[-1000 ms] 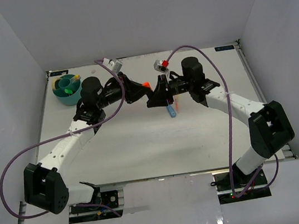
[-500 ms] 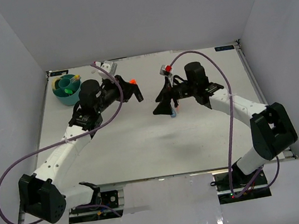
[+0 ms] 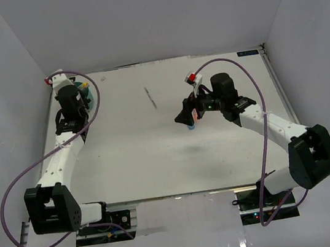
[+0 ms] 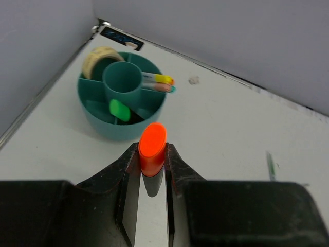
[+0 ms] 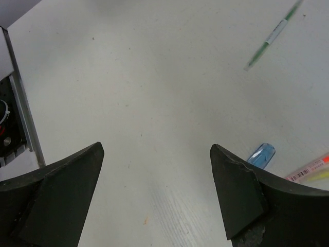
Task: Sort the stationery into containers
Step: Place the pen in the storage box.
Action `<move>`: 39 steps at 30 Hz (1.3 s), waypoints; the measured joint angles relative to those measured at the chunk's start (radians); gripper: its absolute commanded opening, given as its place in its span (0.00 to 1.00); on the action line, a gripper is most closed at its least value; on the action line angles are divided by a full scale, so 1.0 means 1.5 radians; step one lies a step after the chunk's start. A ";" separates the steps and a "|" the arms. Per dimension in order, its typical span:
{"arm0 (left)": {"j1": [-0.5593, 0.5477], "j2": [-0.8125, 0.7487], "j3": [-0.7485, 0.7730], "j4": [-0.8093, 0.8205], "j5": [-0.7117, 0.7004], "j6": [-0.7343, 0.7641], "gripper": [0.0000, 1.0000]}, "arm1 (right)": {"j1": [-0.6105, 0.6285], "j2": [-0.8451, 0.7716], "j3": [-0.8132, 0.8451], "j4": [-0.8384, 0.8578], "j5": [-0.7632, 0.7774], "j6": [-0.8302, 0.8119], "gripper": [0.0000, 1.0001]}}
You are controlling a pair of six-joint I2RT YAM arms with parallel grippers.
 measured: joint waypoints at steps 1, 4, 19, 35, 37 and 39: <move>0.020 0.010 0.000 0.008 -0.005 -0.009 0.08 | 0.000 -0.001 -0.003 -0.001 0.007 -0.001 0.90; 0.057 0.042 -0.004 0.051 -0.011 -0.039 0.08 | 0.000 -0.002 -0.005 -0.006 0.017 -0.003 0.90; 0.122 0.212 0.002 0.216 -0.001 -0.119 0.09 | 0.000 -0.004 -0.006 -0.005 0.020 -0.003 0.90; 0.126 0.272 0.032 0.316 -0.001 -0.138 0.14 | 0.000 -0.004 -0.013 -0.005 0.019 -0.023 0.90; 0.126 0.287 0.034 0.326 -0.001 -0.138 0.16 | 0.000 -0.004 -0.013 -0.005 0.019 -0.023 0.90; 0.127 0.303 0.036 0.331 0.000 -0.138 0.17 | 0.000 -0.004 -0.013 -0.005 0.019 -0.023 0.90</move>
